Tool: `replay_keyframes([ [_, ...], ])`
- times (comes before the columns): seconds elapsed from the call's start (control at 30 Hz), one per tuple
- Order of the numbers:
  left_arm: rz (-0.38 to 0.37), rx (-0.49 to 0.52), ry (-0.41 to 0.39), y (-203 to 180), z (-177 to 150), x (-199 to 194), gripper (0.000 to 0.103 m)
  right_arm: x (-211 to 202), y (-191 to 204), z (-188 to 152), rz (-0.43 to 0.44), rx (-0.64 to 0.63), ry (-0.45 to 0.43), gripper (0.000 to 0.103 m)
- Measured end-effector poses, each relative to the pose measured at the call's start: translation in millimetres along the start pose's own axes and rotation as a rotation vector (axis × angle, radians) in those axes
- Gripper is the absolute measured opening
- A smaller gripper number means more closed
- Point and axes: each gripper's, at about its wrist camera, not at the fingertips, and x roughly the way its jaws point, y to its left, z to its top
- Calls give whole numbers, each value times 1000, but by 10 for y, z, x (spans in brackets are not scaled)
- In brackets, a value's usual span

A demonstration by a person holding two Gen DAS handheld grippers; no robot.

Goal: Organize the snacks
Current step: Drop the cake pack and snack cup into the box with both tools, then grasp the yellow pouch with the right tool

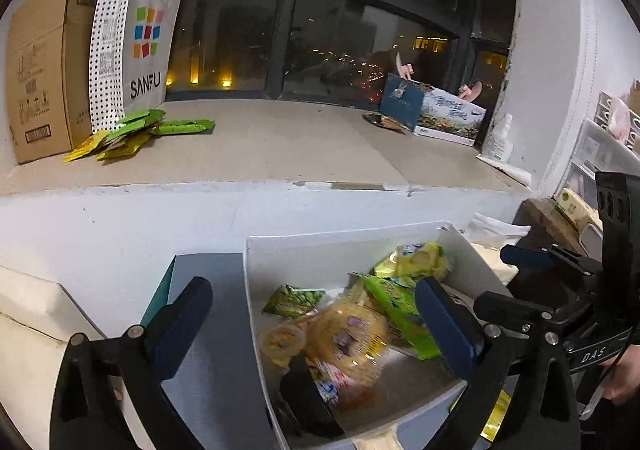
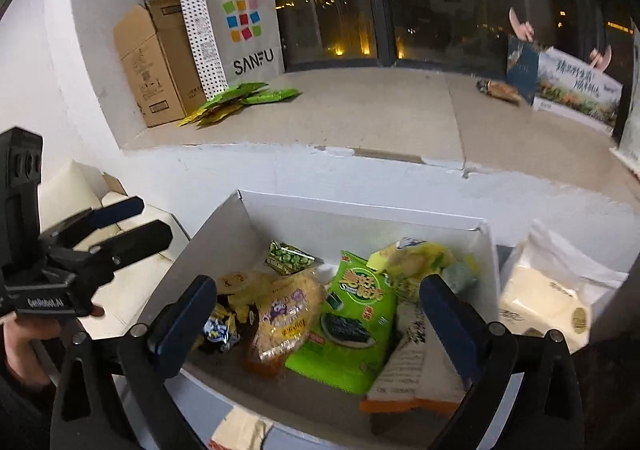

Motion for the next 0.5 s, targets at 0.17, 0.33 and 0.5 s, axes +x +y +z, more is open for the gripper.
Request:
replay_keyframes([
  [0.17, -11, 20, -16, -166, -136, -356, 103, -370, -3, -171, -19, -36, -50, 103],
  [0.33, -37, 43, -18, -332, -440, -798, 103, -770, 0, -499, 15, -70, -88, 103],
  [0.5, -88, 44, -18, -490, -917, -1246, 103, -1231, -67, -1031, 28, -90, -117, 103],
])
